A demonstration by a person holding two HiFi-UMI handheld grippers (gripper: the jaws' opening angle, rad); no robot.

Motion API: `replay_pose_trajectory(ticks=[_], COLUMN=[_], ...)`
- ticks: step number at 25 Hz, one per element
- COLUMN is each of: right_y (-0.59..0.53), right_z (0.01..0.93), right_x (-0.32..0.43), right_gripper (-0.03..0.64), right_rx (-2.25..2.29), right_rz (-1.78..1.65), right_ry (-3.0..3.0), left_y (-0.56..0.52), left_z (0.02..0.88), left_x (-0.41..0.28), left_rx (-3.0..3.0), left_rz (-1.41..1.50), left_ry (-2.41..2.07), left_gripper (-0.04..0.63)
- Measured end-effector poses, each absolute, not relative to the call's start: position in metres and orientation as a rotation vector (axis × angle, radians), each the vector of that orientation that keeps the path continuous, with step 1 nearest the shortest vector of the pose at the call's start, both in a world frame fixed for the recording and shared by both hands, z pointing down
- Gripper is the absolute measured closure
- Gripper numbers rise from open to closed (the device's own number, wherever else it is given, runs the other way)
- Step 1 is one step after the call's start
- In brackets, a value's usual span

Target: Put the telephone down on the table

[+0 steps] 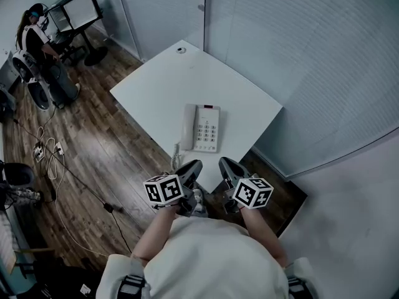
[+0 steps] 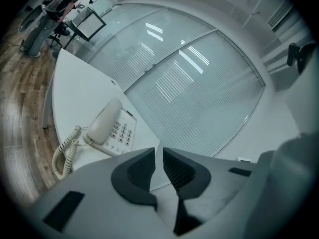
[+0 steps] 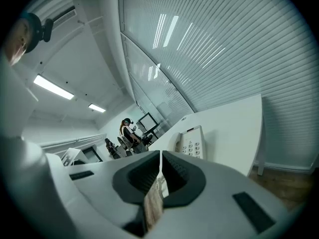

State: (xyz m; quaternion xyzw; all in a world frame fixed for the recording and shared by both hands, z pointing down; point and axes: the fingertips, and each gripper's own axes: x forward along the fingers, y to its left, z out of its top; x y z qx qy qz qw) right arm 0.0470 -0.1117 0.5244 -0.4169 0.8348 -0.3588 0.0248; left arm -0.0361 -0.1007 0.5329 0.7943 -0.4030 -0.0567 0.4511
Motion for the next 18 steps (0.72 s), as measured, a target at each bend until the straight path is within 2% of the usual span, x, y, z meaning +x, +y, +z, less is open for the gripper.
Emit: replay_pose_trajectory(ticks=[18], right_y=[-0.064], right_z=[0.514], right_x=[0.056], right_gripper=[0.586], right_rx=[-1.255], right_rz=[-1.075], right_ry=[2.626], left_y=[-0.049], left_z=[0.526], left_x=[-0.027], left_rx=[1.965], left_rz=[-0.131], left_ry=[-0.994], left_gripper=[0.537])
